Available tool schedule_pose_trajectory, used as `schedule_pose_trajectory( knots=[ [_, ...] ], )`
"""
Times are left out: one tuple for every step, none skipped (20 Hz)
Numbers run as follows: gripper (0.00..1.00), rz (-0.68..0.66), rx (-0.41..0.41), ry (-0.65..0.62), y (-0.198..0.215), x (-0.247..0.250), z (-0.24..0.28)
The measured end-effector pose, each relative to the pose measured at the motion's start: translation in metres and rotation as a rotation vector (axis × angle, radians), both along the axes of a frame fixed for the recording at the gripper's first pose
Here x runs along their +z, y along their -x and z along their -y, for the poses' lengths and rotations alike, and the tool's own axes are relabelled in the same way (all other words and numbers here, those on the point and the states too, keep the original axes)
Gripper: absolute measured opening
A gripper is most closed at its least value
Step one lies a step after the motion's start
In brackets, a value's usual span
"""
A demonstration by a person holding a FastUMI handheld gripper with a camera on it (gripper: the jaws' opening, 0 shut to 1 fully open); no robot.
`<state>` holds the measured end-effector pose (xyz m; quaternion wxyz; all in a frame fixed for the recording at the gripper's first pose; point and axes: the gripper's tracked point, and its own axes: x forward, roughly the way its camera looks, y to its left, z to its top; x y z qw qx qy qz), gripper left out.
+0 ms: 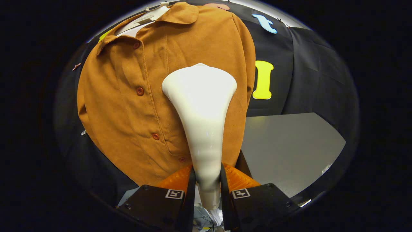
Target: Iron the clothes twice with a garment steamer, once on the left side and once on the right side.
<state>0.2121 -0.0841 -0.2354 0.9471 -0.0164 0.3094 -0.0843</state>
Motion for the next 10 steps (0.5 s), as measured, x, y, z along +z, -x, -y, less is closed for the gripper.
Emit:
schedule_pose_trajectory(
  knots=[
    [0.39, -0.011, -0.003, -0.002, 0.001, -0.004, 0.001],
    [0.39, -0.021, -0.005, -0.007, 0.003, -0.010, 0.003],
    [0.39, -0.031, -0.007, -0.012, 0.005, -0.015, 0.003],
    [0.39, -0.041, -0.008, -0.016, 0.008, -0.018, 0.003],
    [0.39, -0.053, -0.009, -0.019, 0.009, -0.023, 0.004],
    [0.39, -0.065, -0.011, -0.022, 0.010, -0.027, 0.006],
    [0.39, -0.078, -0.014, -0.026, 0.013, -0.030, 0.006],
    [0.39, -0.089, -0.019, -0.032, 0.016, -0.038, 0.006],
    [0.39, -0.099, -0.023, -0.040, 0.018, -0.042, 0.006],
    [0.39, -0.109, -0.027, -0.045, 0.021, -0.048, 0.007]
  ],
)
